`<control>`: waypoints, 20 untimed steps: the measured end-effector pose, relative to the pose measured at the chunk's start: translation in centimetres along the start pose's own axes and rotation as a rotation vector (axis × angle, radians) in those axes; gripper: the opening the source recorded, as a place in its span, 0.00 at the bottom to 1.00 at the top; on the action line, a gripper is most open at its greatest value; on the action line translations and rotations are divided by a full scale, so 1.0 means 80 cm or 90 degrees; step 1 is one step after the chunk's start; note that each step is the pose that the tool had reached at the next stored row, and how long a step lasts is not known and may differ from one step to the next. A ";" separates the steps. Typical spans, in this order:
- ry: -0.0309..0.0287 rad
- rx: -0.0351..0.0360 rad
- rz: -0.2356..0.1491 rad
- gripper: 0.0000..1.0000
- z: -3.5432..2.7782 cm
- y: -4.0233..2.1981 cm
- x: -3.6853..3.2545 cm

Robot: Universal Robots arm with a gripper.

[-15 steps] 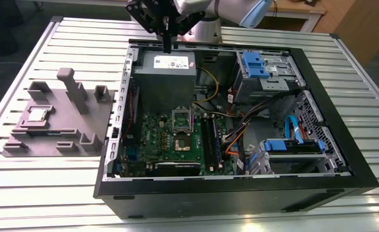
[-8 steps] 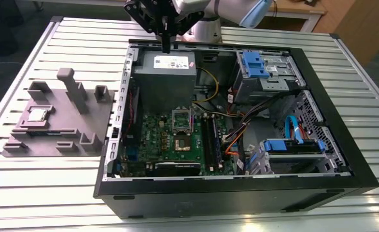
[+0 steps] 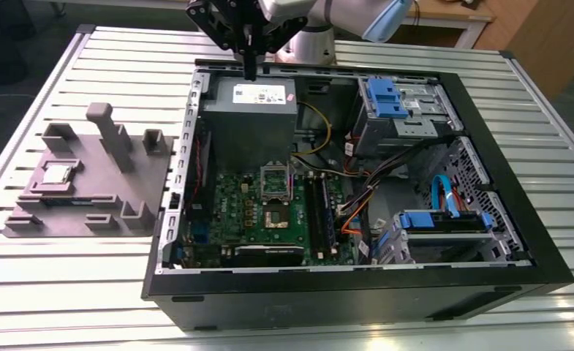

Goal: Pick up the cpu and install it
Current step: 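Reach for the cpu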

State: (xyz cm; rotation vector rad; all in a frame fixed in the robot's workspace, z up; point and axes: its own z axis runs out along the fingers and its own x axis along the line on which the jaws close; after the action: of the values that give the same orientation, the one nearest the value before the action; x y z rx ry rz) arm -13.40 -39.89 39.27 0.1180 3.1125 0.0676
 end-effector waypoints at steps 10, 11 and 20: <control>0.0000 0.0000 0.000 0.10 -0.0006 -0.0017 0.0226; 0.0000 0.0000 0.000 0.10 -0.0006 -0.0017 0.0228; 0.0000 0.0000 0.000 0.10 0.0006 -0.0025 0.0320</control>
State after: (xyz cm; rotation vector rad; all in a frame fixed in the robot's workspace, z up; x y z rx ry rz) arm -15.97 -39.89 39.15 0.1180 3.1125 0.0677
